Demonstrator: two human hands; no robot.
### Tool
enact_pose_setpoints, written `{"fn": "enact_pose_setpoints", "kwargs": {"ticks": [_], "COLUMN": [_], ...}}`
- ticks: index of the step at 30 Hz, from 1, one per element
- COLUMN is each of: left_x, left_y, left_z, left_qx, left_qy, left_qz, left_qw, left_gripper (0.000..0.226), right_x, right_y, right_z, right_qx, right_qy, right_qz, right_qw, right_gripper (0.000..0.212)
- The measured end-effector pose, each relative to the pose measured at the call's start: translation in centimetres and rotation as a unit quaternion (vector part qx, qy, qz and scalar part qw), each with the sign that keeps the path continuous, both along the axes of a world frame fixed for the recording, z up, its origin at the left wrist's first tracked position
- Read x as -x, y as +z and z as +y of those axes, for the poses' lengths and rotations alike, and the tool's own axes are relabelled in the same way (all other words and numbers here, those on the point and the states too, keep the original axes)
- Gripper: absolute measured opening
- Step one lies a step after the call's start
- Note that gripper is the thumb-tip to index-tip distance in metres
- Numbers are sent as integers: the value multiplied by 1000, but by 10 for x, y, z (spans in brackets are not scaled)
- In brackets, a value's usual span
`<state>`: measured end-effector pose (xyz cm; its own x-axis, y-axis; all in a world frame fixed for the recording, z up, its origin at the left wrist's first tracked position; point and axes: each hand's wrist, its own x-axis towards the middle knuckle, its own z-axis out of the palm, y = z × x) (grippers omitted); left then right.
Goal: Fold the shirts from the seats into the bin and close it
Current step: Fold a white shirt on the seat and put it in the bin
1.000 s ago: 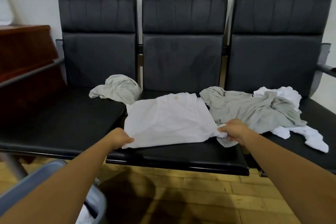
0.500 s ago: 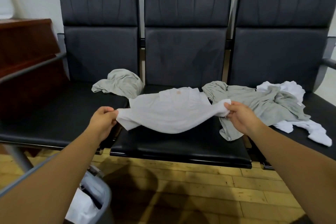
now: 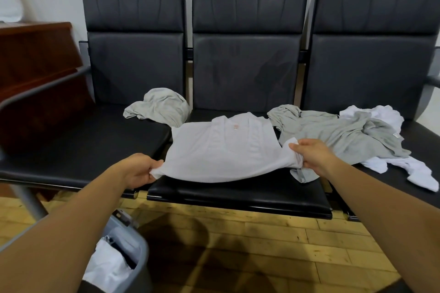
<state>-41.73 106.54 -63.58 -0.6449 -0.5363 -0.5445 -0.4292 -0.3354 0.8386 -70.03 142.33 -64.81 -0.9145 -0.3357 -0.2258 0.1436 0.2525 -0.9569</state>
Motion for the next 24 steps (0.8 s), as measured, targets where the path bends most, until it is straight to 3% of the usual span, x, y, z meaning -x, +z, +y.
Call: {"fn": "enact_pose_setpoints", "kwargs": {"ticks": [6, 10, 16, 19, 22, 24], "left_x": [-9, -12, -5, 7, 25, 36], "left_y": [5, 6, 12, 35, 77, 114], "left_z": [0, -3, -13, -16, -25, -35], "left_qx": [51, 109, 220, 241, 280, 322], "left_qy": [-26, -16, 68, 97, 42, 21], "left_qz": [-1, 38, 138, 159, 180, 178], "left_qw": [998, 993, 963, 952, 942, 930], "left_gripper": [21, 23, 19, 13, 23, 29], "right_x": [-4, -1, 1, 9, 14, 20], "right_y": [4, 2, 25, 49, 99, 143], "right_z": [-5, -5, -7, -19, -33, -40], "right_qx": [-57, -39, 10, -123, -265, -274], "right_qy": [13, 64, 145, 219, 240, 217], "right_qz": [91, 43, -69, 23, 163, 233], "right_qw": [994, 996, 987, 968, 920, 907], "right_gripper": [15, 2, 47, 68, 43, 39]}}
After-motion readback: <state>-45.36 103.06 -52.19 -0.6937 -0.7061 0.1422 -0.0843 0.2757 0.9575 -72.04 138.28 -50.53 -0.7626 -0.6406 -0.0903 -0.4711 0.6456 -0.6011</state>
